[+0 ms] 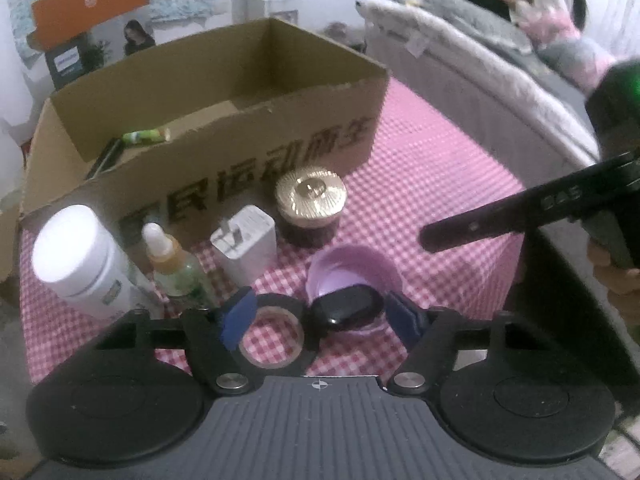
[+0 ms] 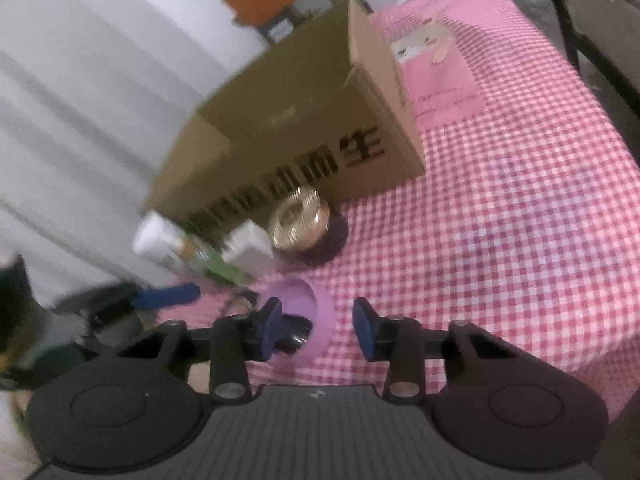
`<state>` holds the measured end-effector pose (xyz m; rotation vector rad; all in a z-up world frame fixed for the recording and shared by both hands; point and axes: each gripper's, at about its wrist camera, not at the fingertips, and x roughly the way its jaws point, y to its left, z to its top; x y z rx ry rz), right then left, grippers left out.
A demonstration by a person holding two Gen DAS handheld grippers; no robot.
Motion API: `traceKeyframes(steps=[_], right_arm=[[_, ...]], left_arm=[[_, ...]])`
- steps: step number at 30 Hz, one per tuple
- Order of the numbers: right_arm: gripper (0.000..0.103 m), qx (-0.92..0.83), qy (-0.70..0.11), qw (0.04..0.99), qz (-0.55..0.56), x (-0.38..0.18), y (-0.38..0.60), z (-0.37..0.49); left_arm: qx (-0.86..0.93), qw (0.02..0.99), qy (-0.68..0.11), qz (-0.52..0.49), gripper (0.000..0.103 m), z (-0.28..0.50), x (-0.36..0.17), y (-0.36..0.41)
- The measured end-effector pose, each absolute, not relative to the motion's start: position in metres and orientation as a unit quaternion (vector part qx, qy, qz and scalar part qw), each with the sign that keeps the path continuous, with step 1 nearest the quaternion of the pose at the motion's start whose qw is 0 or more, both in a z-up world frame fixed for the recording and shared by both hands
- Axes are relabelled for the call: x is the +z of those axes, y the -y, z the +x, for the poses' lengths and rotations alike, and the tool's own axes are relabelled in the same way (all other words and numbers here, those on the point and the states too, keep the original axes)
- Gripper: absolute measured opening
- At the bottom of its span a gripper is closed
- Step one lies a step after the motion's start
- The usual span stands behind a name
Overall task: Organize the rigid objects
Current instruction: 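Move the right tool back toward the black case in the pink bowl, then close the right gripper on the black case and lift it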
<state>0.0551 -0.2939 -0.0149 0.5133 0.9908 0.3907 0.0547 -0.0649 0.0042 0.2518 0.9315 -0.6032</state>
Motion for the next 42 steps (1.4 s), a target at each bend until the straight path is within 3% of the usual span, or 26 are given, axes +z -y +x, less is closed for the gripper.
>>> traceKeyframes(steps=[12,25,29,36,42], right_arm=[[0.011,0.227,-0.489,0.837,0.099,-0.031,0.255,0.079],[0.010,0.241,-0.479,0.842,0.053,-0.032,0.252,0.114],[0.012,0.243,-0.484,0.836,0.088,-0.029,0.262,0.118],[0.012,0.243,-0.487,0.802,0.245,-0.016,0.301,0.112],[0.014,0.244,-0.547,0.732,0.325,-0.032,0.298,0.104]], left_arm=[[-0.291,0.833,-0.430,0.192,0.046,0.054,-0.009,0.097],[-0.307,0.818,-0.440,0.207,0.037,0.062,-0.014,0.115],[-0.309,0.813,-0.454,0.193,0.036,0.067,-0.015,0.112],[-0.313,0.810,-0.461,0.180,0.035,0.068,-0.015,0.109],[-0.334,0.799,-0.478,0.151,0.035,0.066,-0.010,0.103]])
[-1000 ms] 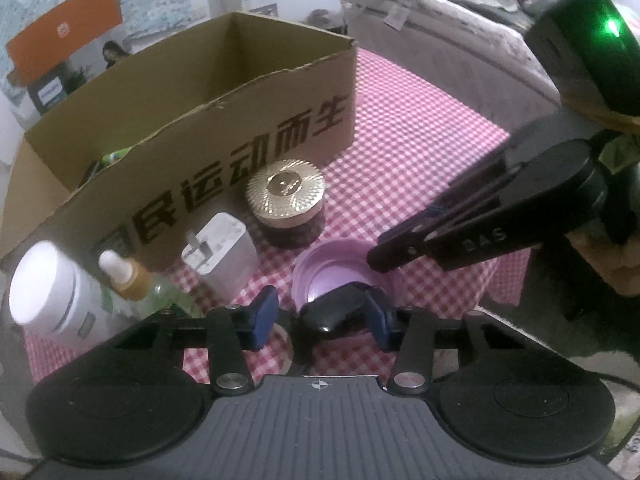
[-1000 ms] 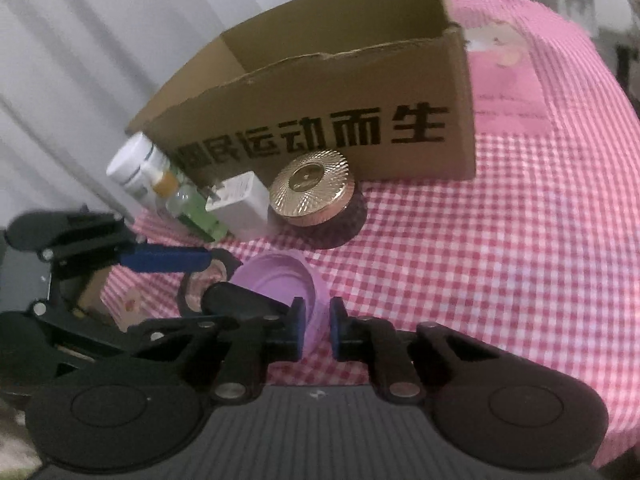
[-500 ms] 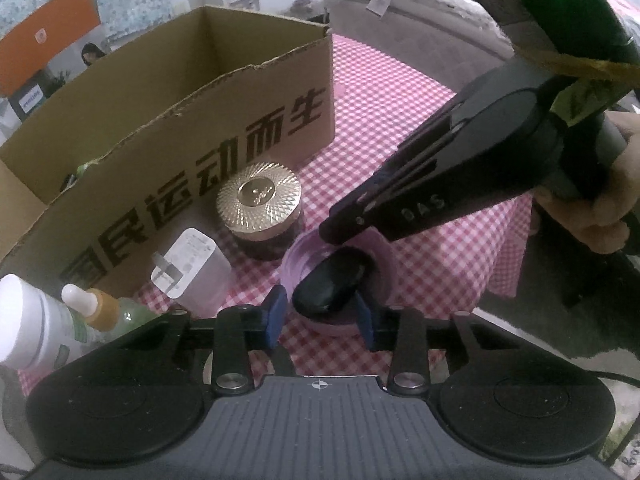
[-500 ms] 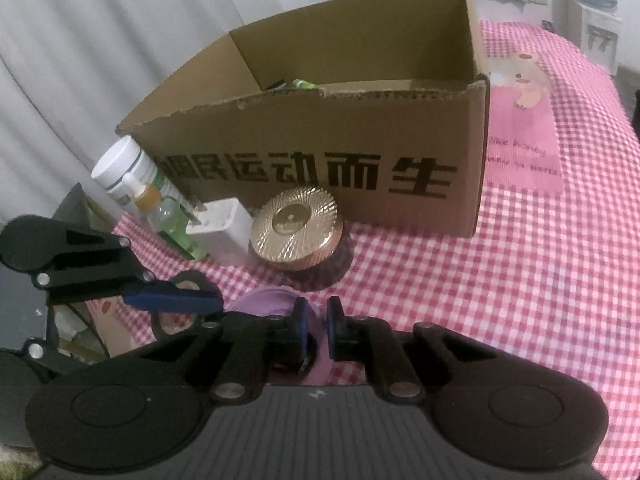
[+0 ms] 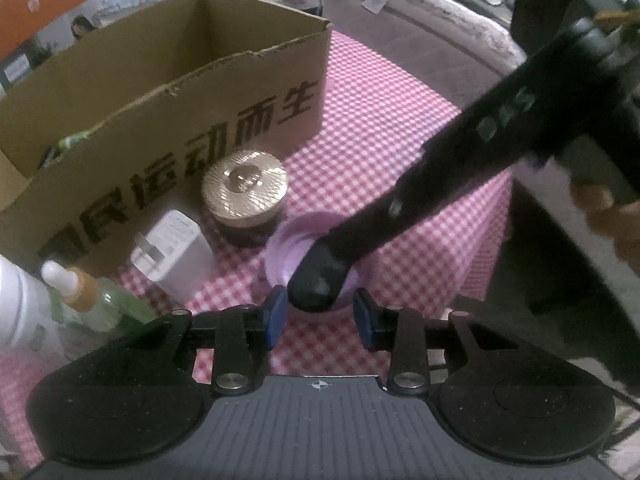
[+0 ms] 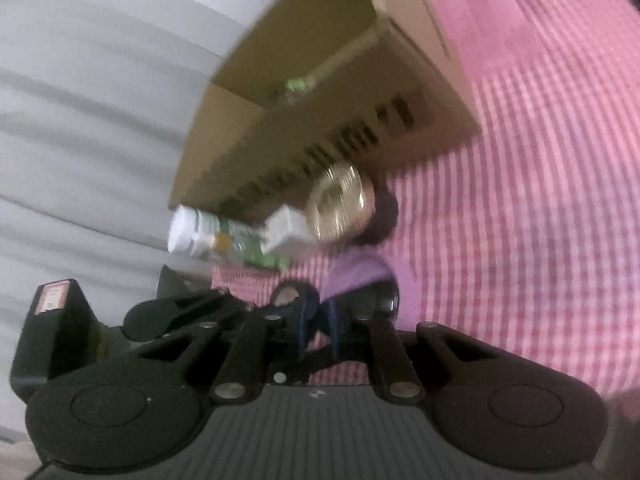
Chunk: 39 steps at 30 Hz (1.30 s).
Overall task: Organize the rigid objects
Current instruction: 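Close the right gripper on the black case and lift it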
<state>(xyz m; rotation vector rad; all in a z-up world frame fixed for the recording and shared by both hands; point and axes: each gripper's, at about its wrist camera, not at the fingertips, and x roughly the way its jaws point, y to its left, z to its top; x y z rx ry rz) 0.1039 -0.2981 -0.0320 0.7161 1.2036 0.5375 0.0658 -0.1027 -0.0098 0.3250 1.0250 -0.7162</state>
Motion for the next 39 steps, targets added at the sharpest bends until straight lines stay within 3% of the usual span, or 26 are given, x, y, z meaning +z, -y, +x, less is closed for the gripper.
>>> traceKeyframes(steps=[8,12,16,24,39], right_arm=[[0.023,0.202,-0.597,0.691,0.355,-0.052,0.301,0.110],[0.046,0.185,-0.602,0.692,0.352,-0.048,0.302,0.115],[0.051,0.179,-0.609,0.687,0.353,-0.046,0.301,0.118],[0.051,0.175,-0.605,0.690,0.358,-0.054,0.293,0.124],[0.040,0.159,-0.586,0.701,0.373,-0.059,0.284,0.126]], left_arm=[[-0.341,0.803,-0.467,0.145,0.036,0.062,-0.005,0.104],[-0.345,0.801,-0.466,0.150,0.036,0.066,-0.008,0.110],[-0.344,0.799,-0.468,0.155,0.036,0.067,-0.010,0.113],[-0.335,0.797,-0.481,0.144,0.038,0.077,-0.018,0.113],[-0.320,0.805,-0.473,0.163,0.036,0.079,-0.033,0.126]])
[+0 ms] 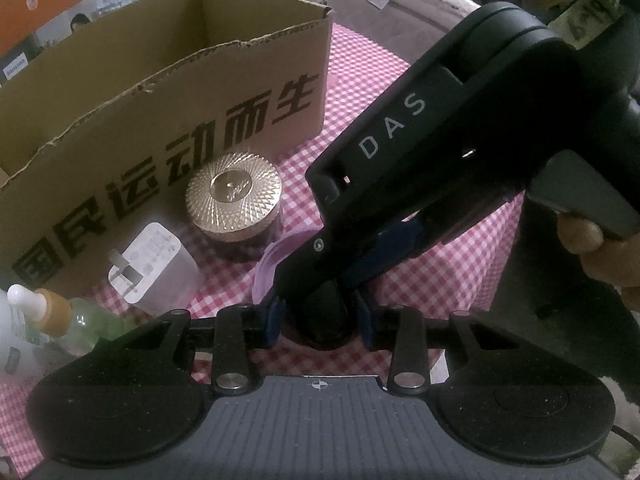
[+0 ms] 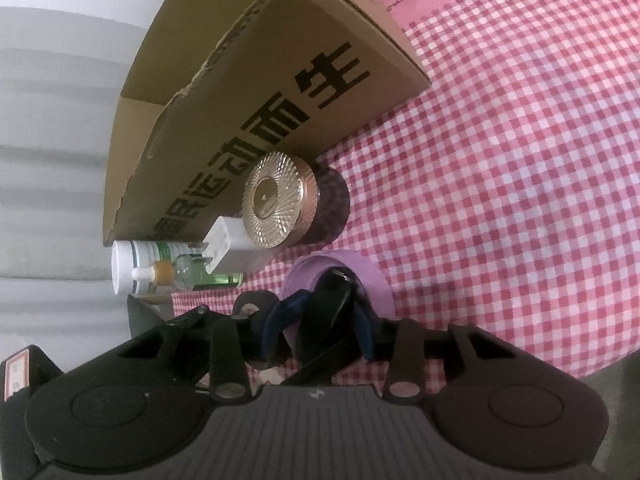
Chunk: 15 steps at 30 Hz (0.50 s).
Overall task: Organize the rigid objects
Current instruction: 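Close the right gripper on the black case and lift it, then carry the black case with the right gripper over the cardboard box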
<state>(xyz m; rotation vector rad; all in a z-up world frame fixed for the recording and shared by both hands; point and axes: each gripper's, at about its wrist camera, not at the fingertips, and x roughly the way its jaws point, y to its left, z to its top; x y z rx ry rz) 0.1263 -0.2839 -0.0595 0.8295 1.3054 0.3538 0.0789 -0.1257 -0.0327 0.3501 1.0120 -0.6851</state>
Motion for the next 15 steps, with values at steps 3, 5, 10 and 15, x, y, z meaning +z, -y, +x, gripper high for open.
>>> traceKeyframes(steps=[3,5,10,15], right_arm=[[0.033,0.153,-0.582,0.706,0.374,-0.060,0.289,0.124],[0.029,0.153,-0.578,0.707,0.377,-0.060,0.292,0.121],[0.024,0.159,-0.569,0.714,0.376,-0.060,0.299,0.114],[0.023,0.173,-0.547,0.731,0.369,-0.047,0.294,0.104]], left_arm=[[-0.317,0.810,-0.467,0.163,0.035,0.076,-0.035,0.126],[-0.317,0.812,-0.459,0.172,0.035,0.071,-0.037,0.127],[-0.315,0.818,-0.444,0.186,0.034,0.062,-0.037,0.126],[-0.315,0.827,-0.430,0.179,0.033,0.055,-0.028,0.118]])
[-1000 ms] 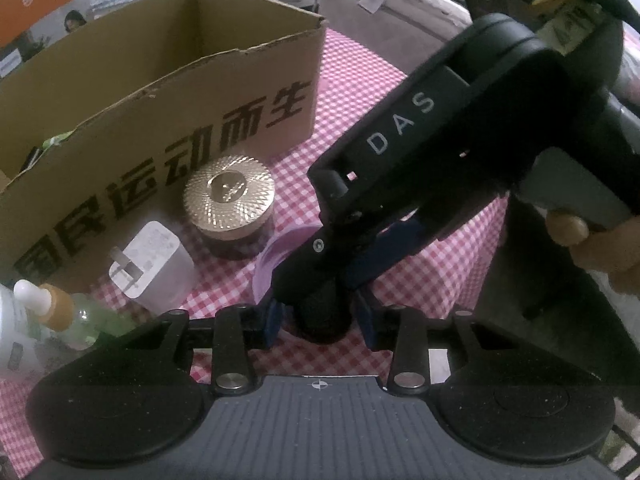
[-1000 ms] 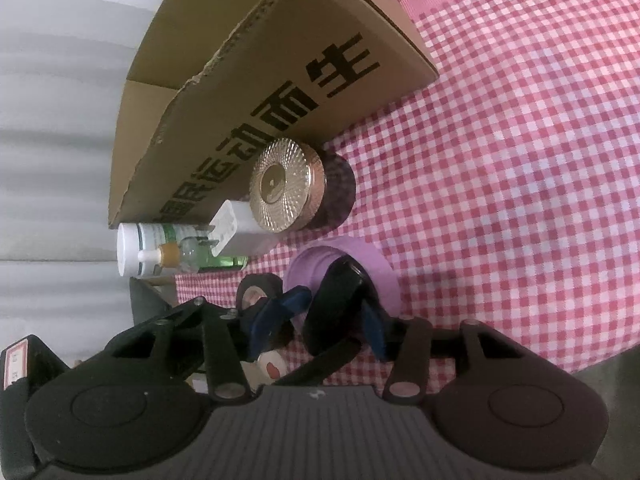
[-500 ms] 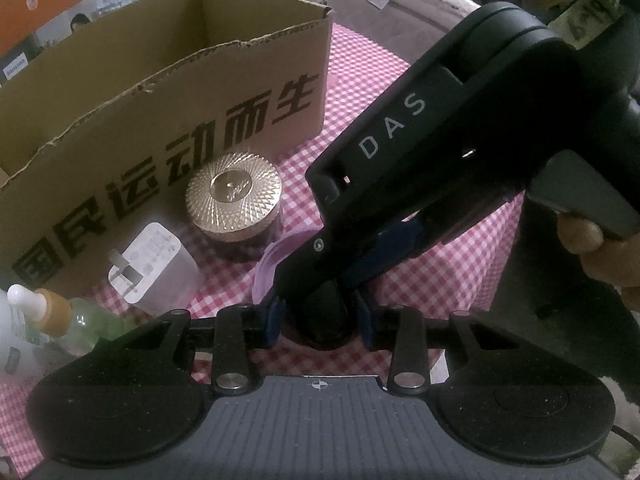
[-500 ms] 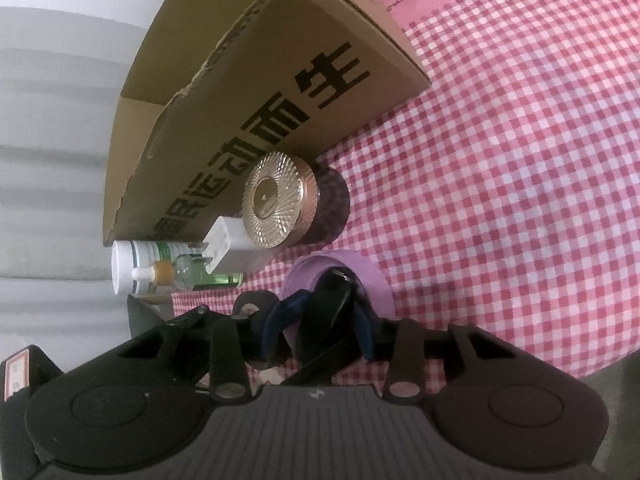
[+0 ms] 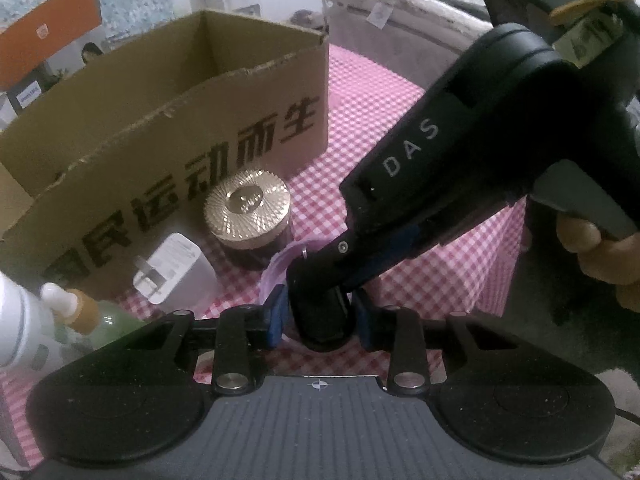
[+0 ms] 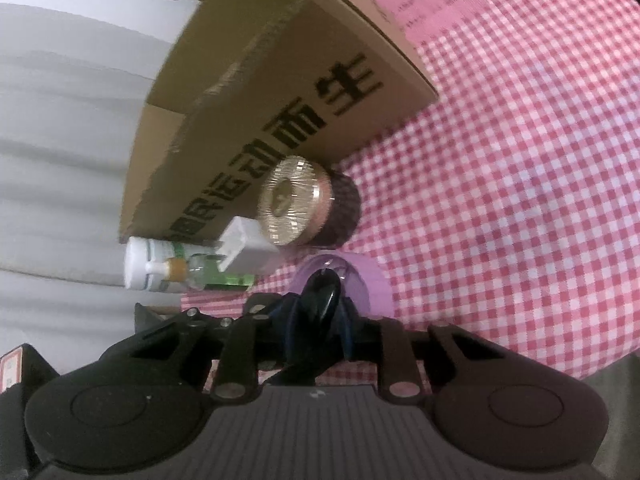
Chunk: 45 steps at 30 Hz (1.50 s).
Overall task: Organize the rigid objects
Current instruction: 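Carry the black case with the right gripper over the cardboard box, then open the right gripper to drop the black case into the box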
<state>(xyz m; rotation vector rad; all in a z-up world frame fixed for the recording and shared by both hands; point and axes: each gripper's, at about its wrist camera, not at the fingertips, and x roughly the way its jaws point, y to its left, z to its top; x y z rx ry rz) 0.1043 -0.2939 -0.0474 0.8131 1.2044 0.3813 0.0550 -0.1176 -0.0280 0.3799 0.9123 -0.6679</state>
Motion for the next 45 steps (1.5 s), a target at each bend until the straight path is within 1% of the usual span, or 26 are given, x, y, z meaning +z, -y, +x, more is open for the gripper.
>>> traceKeyframes(steps=[4,5,6,12,17,20,23,27,34,37,41,45], right_arm=[[0.021,0.188,-0.527,0.748,0.357,-0.029,0.284,0.098],[0.020,0.194,-0.521,0.752,0.354,-0.023,0.279,0.096],[0.018,0.205,-0.513,0.757,0.349,-0.014,0.275,0.096],[0.018,0.251,-0.454,0.799,0.305,0.037,0.249,0.112],[0.018,0.289,-0.428,0.803,0.297,0.065,0.228,0.148],[0.018,0.309,-0.421,0.802,0.290,0.074,0.213,0.176],[0.018,0.321,-0.436,0.787,0.295,0.070,0.199,0.211],[0.018,0.324,-0.479,0.752,0.315,0.047,0.185,0.260],[0.019,0.309,-0.544,0.708,0.329,0.008,0.162,0.311],[0.020,0.299,-0.559,0.703,0.323,-0.001,0.158,0.321],[0.020,0.292,-0.566,0.698,0.326,-0.010,0.157,0.317],[0.020,0.292,-0.564,0.700,0.327,-0.010,0.156,0.316]], left_arm=[[-0.310,0.839,-0.410,0.179,0.032,0.047,-0.012,0.110],[-0.310,0.842,-0.405,0.177,0.026,0.046,-0.007,0.108],[-0.309,0.845,-0.401,0.175,0.025,0.044,0.000,0.106],[-0.272,0.878,-0.365,0.150,0.025,0.057,0.040,0.085],[-0.233,0.898,-0.344,0.144,0.025,0.081,0.066,0.067],[-0.211,0.903,-0.346,0.140,0.025,0.104,0.074,0.057],[-0.195,0.900,-0.367,0.132,0.025,0.131,0.074,0.044],[-0.174,0.889,-0.404,0.128,0.025,0.163,0.062,0.034],[-0.147,0.872,-0.448,0.136,0.026,0.193,0.044,0.020],[-0.138,0.870,-0.452,0.139,0.028,0.196,0.043,0.016],[-0.134,0.871,-0.455,0.132,0.036,0.199,0.044,0.012],[-0.136,0.873,-0.450,0.132,0.041,0.191,0.048,0.014]])
